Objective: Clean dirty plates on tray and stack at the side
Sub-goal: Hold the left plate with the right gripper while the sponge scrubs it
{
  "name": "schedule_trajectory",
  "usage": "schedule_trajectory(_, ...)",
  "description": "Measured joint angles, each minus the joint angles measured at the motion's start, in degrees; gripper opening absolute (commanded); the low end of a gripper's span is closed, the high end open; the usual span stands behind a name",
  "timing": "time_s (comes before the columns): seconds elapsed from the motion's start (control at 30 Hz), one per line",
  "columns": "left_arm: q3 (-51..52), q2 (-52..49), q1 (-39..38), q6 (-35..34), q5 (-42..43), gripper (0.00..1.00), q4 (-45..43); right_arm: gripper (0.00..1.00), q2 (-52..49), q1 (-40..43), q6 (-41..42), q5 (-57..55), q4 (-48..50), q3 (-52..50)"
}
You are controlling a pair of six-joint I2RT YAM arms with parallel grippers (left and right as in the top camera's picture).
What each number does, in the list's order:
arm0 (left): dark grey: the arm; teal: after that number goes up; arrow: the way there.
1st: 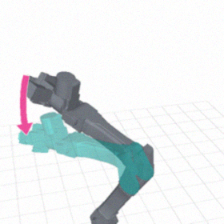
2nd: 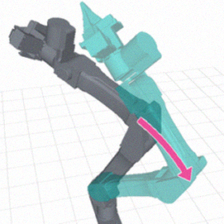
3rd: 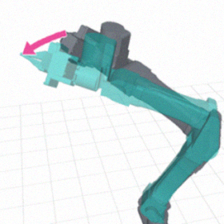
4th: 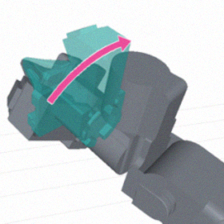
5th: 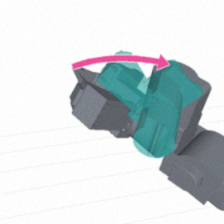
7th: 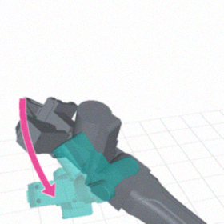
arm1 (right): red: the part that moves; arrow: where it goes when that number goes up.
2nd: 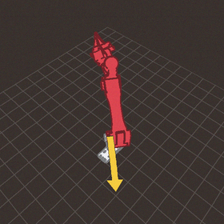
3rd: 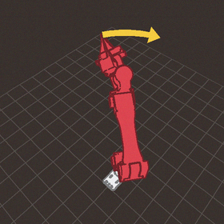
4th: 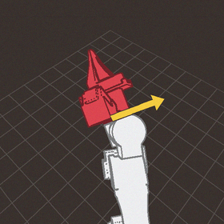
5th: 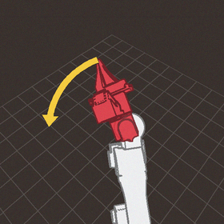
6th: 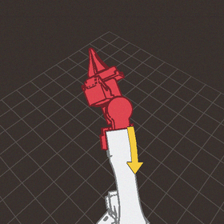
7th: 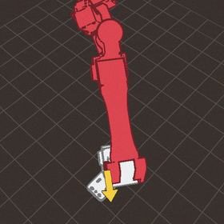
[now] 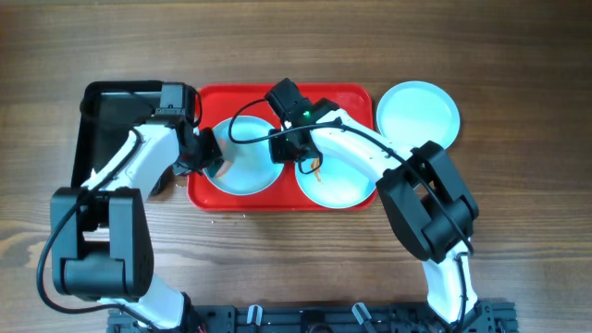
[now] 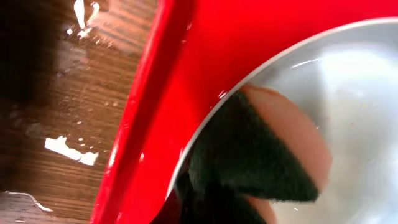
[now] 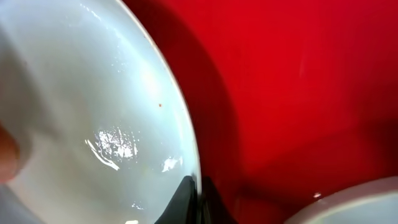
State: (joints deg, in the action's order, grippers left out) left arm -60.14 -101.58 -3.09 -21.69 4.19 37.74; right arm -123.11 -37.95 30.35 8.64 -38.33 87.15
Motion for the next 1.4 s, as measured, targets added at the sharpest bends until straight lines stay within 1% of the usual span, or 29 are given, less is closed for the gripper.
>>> schedule_trajectory(0.1, -1.7, 0.8, 0.5, 0.0, 5.9, 0.04, 0.0, 0.04, 0.2, 0.4, -0.2, -1.0, -0.5, 0.0)
schedule_trajectory(0.23, -2.0, 4.8, 0.2, -1.0, 14.4, 0.04, 0.5, 0.04, 0.2, 0.5, -0.4, -1.4, -0.7, 0.0)
schedule_trajectory(0.4, -0.3, 4.3, -3.9, -4.5, 16.8, 0.04, -3.3, 0.04, 0.2, 0.5, -0.4, -1.4, -0.7, 0.0)
schedule_trajectory(0.53, 1.4, -1.1, -6.7, -6.6, 17.2, 0.04, -5.7, 0.04, 0.2, 0.5, -0.4, -1.5, -0.9, 0.0)
schedule_trajectory(0.6, 1.4, -2.0, -6.8, -6.9, 17.9, 0.04, -6.1, 0.04, 0.3, 0.7, -0.4, -1.7, -1.1, 0.0)
schedule_trajectory(0.67, 1.2, -2.1, -6.8, -7.0, 15.7, 0.04, -4.4, 0.04, 0.3, 0.7, -0.4, -1.7, -1.4, 0.0)
schedule_trajectory(0.8, -0.5, -1.9, -6.6, -7.0, 5.0, 0.04, 5.0, 0.04, 0.3, -0.2, -0.5, -0.3, -1.6, 0.0)
schedule_trajectory(0.87, -1.4, -1.6, -5.1, -6.9, -3.0, 0.04, 10.2, 0.04, 0.3, -0.3, -0.6, 0.0, -1.6, 0.0)
schedule_trajectory(1.0, -4.8, -1.9, -2.9, -6.2, -8.3, 0.04, 15.7, 0.04, 0.3, -1.0, -0.6, 1.6, -1.4, 0.0)
schedule_trajectory(1.13, -11.6, -2.3, -0.8, -6.0, -12.6, 0.04, 20.8, 0.04, 0.3, -0.3, -0.6, 0.2, -1.9, 0.0)
schedule_trajectory(1.2, -13.2, -2.0, 0.2, -5.8, -10.3, 0.04, 20.3, 0.04, 0.3, 0.4, -0.6, -0.3, -2.0, 0.0)
schedule_trajectory(1.27, -13.4, -1.6, 0.3, -4.5, -2.9, 0.04, 19.1, 0.04, 0.3, 0.6, -0.6, -0.6, -2.0, 0.0)
schedule_trajectory(1.3, -13.4, -1.6, 0.0, -3.9, 3.3, 0.04, 17.7, 0.04, 0.4, 0.5, -0.6, -0.9, -2.0, 0.0)
schedule_trajectory(1.37, -12.5, -1.5, -1.4, -3.5, 10.6, 0.04, 13.7, 0.04, 0.4, 0.5, -0.6, -1.0, -2.0, 0.0)
schedule_trajectory(1.4, -12.2, -1.5, -2.2, -3.5, 11.8, 0.04, 13.0, 0.04, 0.4, 0.5, -0.6, -1.0, -2.0, 0.0)
